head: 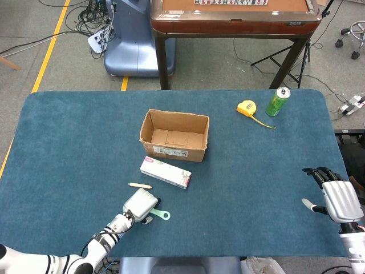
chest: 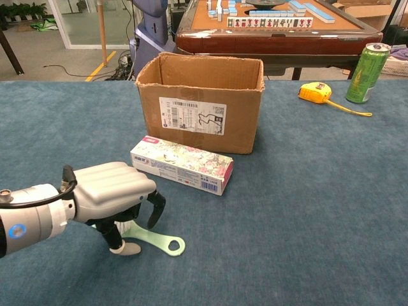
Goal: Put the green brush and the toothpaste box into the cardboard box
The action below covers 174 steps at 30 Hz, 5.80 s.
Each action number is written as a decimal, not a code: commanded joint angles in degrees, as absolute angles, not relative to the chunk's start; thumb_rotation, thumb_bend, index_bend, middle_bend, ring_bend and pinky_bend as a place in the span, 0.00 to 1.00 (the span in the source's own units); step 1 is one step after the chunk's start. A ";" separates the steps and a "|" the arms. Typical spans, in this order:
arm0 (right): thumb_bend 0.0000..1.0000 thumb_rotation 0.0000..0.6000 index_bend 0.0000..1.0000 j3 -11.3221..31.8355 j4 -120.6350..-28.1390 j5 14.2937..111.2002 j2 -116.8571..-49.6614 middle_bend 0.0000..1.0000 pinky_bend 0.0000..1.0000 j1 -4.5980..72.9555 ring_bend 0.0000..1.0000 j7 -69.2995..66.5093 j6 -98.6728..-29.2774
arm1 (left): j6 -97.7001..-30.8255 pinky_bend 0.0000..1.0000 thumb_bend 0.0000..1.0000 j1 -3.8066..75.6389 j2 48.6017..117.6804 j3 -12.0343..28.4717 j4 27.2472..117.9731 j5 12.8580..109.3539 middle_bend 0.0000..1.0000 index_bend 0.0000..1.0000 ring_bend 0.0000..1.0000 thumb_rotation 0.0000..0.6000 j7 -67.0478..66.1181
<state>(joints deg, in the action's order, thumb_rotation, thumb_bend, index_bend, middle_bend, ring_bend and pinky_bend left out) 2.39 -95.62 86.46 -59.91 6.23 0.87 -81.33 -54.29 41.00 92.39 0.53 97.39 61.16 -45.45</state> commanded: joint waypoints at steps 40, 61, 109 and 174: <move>0.00 1.00 0.27 2.47 -95.71 86.32 -59.90 0.33 0.38 6.21 0.22 0.97 -81.31 | -56.06 1.00 0.20 43.55 94.60 -1.41 94.10 57.16 1.00 0.58 1.00 1.00 -46.09; 0.00 1.00 0.27 2.46 -95.69 86.42 -59.92 0.33 0.38 6.18 0.22 0.95 -81.37 | -57.51 1.00 0.20 43.19 93.60 -2.22 95.34 58.68 1.00 0.65 1.00 1.00 -45.46; 0.00 1.00 0.27 2.58 -95.69 86.03 -59.98 0.33 0.38 6.27 0.22 1.00 -81.10 | -61.63 1.00 0.27 43.31 92.25 -3.38 98.20 54.07 1.00 0.71 1.00 1.00 -51.99; 0.00 1.00 0.27 2.59 -95.73 86.22 -59.82 0.33 0.38 6.03 0.22 0.51 -81.52 | -76.67 1.00 0.28 41.91 81.91 0.30 109.91 67.75 1.00 0.71 1.00 1.00 -68.99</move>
<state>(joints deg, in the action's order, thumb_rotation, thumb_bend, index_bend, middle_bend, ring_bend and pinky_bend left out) 2.59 -95.73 86.22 -59.82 6.03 0.52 -81.53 -76.47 41.99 82.19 0.04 109.63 67.72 -68.80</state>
